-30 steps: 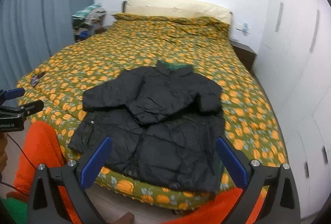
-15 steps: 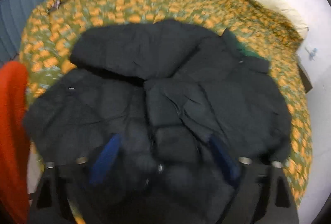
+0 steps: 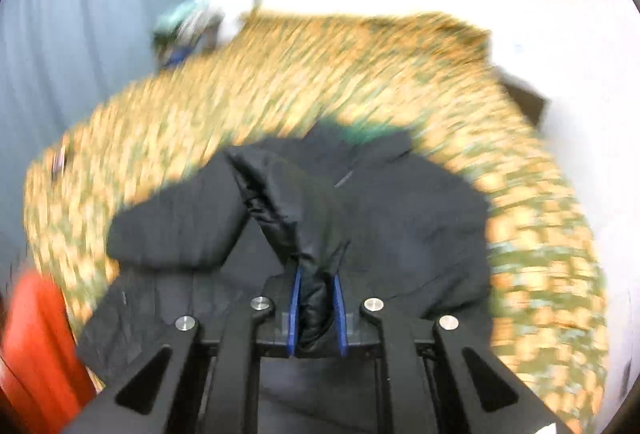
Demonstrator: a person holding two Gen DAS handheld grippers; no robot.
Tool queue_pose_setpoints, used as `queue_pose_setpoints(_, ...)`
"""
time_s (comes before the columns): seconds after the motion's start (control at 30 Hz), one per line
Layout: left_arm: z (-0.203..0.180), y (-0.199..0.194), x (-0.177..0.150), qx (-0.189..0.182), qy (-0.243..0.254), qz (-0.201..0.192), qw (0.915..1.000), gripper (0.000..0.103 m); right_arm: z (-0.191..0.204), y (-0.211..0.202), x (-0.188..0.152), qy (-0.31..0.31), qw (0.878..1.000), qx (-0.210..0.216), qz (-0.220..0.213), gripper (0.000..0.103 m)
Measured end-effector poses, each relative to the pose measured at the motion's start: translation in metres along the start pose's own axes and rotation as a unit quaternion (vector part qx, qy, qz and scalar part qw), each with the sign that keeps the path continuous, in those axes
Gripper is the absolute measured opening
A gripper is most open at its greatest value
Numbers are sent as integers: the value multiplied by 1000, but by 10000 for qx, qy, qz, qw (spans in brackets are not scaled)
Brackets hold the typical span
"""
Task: Fold large clothes
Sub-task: 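Grasp the folded-in sleeve with the right gripper and lift it outward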
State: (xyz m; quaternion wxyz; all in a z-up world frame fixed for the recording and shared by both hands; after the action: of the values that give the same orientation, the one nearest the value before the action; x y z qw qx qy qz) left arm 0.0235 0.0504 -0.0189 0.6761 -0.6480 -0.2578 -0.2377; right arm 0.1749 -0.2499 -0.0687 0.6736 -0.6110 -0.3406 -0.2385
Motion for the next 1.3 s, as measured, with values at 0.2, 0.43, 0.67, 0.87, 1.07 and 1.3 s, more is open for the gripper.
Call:
queue_pose_setpoints(0.2, -22, -1, 6, -195, 208, -28, 9996, 103, -141, -116, 15, 1037, 9826, -1240, -918, 13)
queue_pose_setpoints(0.43, -39, -1, 9, -246, 393, 14, 9989, 103, -289, -156, -48, 2052, 9350, -2800, -731, 13)
queue_pose_setpoints(0.67, -50, -3, 13, -166, 499, 5, 9986, 103, -369, -106, -157, 3137, 9008, -2984, 341, 13)
queue_pose_setpoints(0.87, -52, 5, 16, -97, 566, 58, 9983, 103, -398, -62, -239, 4311, 8650, -2456, 752, 14)
queue_pose_setpoints(1.07, -36, 24, 22, -94, 386, 59, 9992, 103, -405, -68, -282, 4937, 8399, -2183, 569, 47)
queue_pose_setpoints(1.3, 18, 96, 35, -558, -174, 209, 9981, 103, -369, -120, -266, 4451, 8618, -2431, 143, 69)
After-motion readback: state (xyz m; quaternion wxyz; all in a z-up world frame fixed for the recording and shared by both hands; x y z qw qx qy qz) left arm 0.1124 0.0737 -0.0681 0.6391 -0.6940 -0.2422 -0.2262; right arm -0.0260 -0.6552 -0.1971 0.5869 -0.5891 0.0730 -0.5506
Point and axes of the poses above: each gripper's, at about its wrist camera, not at the fingertips, and y roughly the way its jaws point, z to its left, x to its top, the point moved 1 cm from there along y, roughly the way its jaws point, and after that the axes turned 1 degree about z, right-handed, at the moved point
